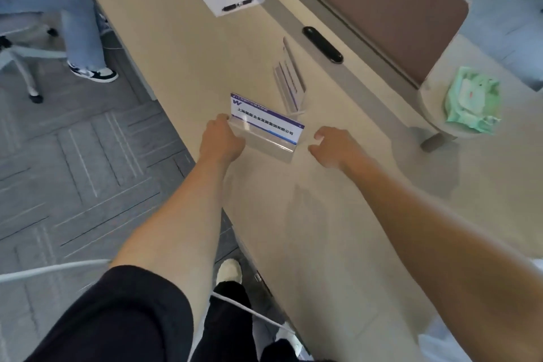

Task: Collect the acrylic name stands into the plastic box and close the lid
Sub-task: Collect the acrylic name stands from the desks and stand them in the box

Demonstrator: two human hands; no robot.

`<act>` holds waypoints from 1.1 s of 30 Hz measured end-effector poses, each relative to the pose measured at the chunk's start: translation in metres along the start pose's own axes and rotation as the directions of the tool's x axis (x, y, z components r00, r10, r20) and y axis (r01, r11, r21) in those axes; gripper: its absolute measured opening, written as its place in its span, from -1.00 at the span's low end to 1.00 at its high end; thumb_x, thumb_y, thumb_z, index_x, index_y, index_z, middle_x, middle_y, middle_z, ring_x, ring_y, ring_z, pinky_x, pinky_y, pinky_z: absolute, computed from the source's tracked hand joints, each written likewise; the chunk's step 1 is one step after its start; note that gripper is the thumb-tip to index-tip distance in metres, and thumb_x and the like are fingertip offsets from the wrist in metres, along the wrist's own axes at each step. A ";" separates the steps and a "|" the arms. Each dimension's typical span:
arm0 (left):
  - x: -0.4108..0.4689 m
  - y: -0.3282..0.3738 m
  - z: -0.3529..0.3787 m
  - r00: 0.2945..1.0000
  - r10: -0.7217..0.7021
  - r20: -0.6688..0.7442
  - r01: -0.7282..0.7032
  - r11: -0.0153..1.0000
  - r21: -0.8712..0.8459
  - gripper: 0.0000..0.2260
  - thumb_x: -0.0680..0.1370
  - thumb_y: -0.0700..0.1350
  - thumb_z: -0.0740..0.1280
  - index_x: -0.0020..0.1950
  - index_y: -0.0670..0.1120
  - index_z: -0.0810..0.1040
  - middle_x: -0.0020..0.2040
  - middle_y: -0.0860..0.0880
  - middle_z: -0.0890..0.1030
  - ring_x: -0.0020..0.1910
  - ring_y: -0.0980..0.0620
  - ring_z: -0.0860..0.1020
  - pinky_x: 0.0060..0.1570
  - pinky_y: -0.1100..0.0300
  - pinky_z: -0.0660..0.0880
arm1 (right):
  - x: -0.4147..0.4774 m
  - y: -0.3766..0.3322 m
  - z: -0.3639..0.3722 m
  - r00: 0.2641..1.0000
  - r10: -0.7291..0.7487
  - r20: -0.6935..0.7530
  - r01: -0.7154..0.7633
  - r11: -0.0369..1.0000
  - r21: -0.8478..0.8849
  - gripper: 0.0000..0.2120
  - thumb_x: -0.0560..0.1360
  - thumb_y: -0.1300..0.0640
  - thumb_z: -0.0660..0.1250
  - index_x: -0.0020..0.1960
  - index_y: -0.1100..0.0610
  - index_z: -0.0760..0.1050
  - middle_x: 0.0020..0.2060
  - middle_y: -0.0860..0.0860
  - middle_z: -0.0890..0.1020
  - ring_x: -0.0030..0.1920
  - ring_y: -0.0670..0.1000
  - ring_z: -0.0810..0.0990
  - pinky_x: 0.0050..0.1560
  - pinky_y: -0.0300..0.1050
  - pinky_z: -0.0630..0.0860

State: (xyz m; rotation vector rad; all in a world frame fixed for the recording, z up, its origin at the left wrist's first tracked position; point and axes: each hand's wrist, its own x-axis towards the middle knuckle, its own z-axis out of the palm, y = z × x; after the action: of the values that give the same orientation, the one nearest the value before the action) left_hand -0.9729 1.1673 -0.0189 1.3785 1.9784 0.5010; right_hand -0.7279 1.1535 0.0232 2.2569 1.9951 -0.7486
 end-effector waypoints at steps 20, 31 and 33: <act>0.068 0.020 0.060 0.987 0.101 -0.126 -0.129 0.963 -0.237 -0.46 0.39 -0.20 0.52 0.29 -0.08 0.37 0.20 -0.11 0.45 0.13 -0.08 0.46 0.08 0.10 0.45 | 0.083 0.002 0.015 0.990 -0.137 -0.026 0.134 0.988 -0.077 -0.83 0.56 0.06 0.22 -0.03 0.09 0.57 -0.15 0.05 0.61 -0.10 0.17 0.53 -0.18 -0.05 0.44; -0.075 0.147 0.100 0.922 0.373 0.103 -0.312 0.875 -0.371 -0.20 0.39 0.24 0.48 0.49 0.01 0.20 0.34 -0.01 0.37 0.23 0.08 0.40 0.21 0.25 0.36 | -0.065 0.139 -0.089 0.950 -0.145 -0.278 0.086 0.973 -0.214 -0.83 0.59 -0.01 0.25 -0.02 0.03 0.58 -0.11 0.10 0.66 -0.05 0.23 0.60 -0.09 0.01 0.51; -0.105 0.170 0.111 0.886 0.430 0.175 -0.364 0.877 -0.314 -0.39 0.42 0.24 0.44 0.38 0.05 0.38 0.24 -0.01 0.43 0.14 0.10 0.43 0.09 0.31 0.36 | -0.104 0.166 -0.103 0.942 -0.125 -0.312 0.053 0.972 -0.231 -0.82 0.59 0.05 0.26 0.01 0.09 0.61 -0.06 0.16 0.66 0.01 0.26 0.60 -0.09 -0.02 0.43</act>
State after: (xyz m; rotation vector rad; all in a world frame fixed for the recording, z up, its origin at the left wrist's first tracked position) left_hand -0.7569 1.1261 0.0440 1.5890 1.3700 0.7281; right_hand -0.5431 1.0637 0.1061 2.2885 2.1994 -0.1487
